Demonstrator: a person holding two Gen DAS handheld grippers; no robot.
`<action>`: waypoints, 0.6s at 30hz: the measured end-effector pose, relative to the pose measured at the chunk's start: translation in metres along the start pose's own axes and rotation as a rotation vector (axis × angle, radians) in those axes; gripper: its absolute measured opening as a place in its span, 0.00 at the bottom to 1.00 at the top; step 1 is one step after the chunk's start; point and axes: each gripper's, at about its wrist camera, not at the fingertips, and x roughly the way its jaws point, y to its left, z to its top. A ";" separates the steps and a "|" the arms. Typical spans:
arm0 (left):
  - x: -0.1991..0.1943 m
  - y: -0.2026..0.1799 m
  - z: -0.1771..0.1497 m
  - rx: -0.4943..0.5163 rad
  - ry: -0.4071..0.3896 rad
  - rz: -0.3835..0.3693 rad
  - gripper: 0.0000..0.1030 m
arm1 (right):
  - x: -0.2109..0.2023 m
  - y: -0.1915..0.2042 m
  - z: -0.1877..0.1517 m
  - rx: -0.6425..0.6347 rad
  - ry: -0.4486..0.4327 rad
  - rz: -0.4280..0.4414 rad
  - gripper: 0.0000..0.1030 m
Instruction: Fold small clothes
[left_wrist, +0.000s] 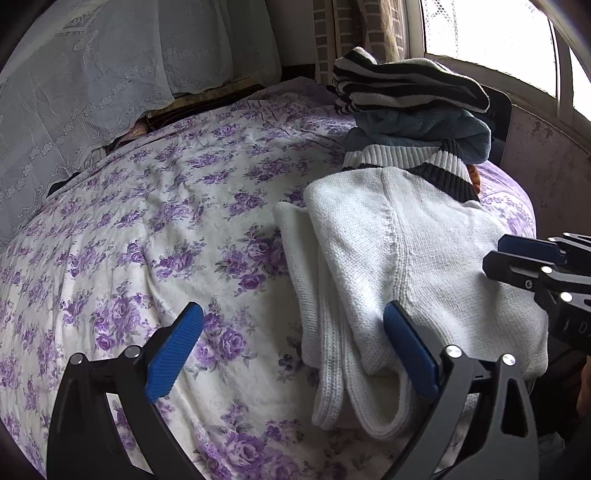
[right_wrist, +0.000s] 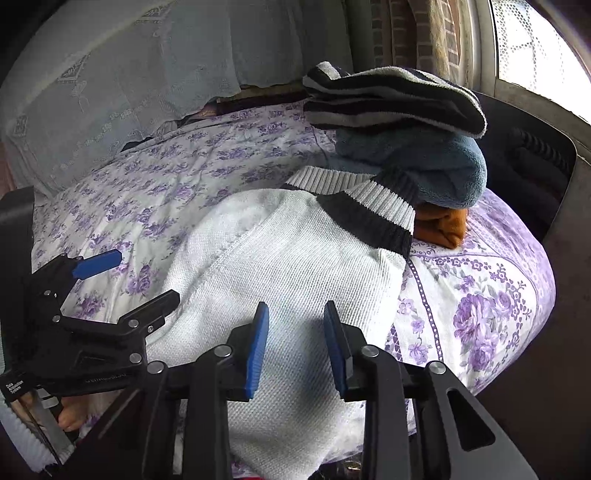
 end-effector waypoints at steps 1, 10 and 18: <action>-0.001 0.000 -0.001 0.000 0.000 0.001 0.93 | 0.000 0.002 0.000 -0.004 0.005 0.000 0.35; -0.029 0.011 -0.014 -0.058 -0.012 -0.068 0.93 | -0.039 0.019 -0.013 -0.060 0.012 0.010 0.43; 0.001 0.018 -0.026 -0.078 0.093 -0.079 0.96 | -0.025 0.019 -0.028 -0.073 0.070 0.040 0.43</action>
